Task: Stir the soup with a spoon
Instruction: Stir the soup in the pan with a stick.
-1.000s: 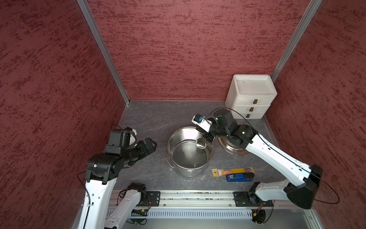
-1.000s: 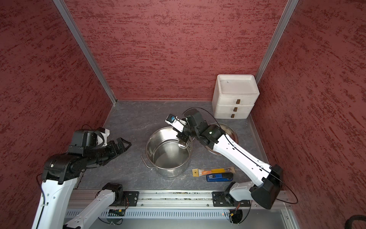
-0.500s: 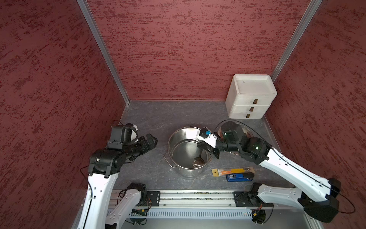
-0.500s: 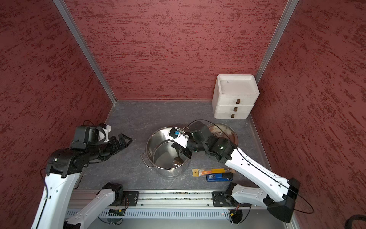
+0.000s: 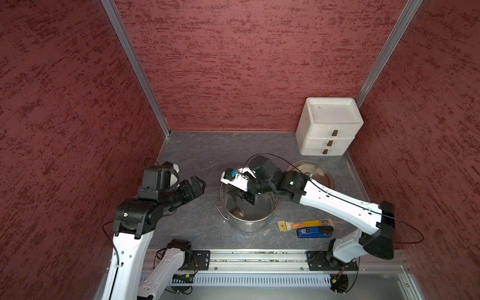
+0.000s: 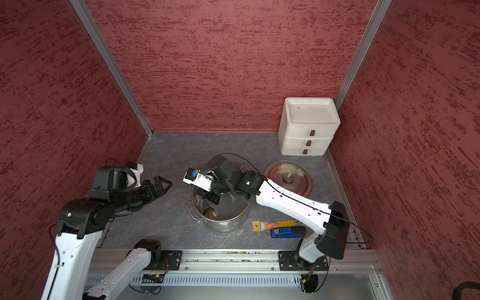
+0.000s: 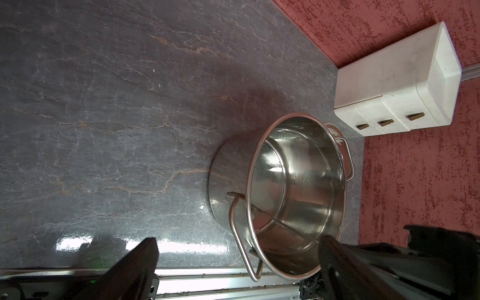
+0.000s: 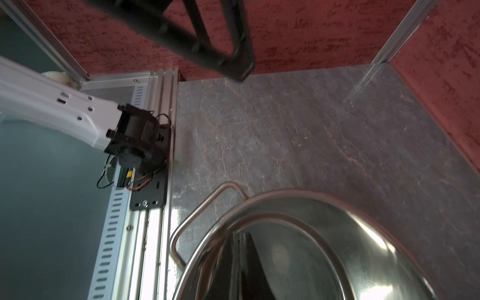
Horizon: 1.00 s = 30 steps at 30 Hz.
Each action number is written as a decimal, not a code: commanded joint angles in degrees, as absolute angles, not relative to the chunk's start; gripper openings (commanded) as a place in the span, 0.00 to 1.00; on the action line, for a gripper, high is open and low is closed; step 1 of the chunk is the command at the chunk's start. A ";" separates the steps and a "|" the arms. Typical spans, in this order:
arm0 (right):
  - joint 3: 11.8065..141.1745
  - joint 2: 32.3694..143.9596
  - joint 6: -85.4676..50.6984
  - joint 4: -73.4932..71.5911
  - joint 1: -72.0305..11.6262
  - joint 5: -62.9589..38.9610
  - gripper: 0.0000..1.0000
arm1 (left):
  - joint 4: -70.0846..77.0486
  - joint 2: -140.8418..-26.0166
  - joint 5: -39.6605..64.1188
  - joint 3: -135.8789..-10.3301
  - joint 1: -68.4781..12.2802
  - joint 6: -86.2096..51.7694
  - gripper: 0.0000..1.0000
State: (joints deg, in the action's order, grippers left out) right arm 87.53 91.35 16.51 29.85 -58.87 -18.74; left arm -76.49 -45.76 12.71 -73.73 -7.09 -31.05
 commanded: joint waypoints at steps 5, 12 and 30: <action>93.64 96.76 17.81 27.50 -54.45 -15.63 0.00 | -77.31 -45.19 12.53 -75.60 -7.20 -30.95 1.00; 91.56 93.91 18.21 29.37 -47.29 -13.74 0.00 | -77.24 -45.34 12.27 -75.98 -7.14 -31.12 1.00; 69.71 66.27 18.47 39.78 -40.32 -20.42 0.00 | -74.37 -45.71 9.92 -74.82 -7.17 -31.28 1.00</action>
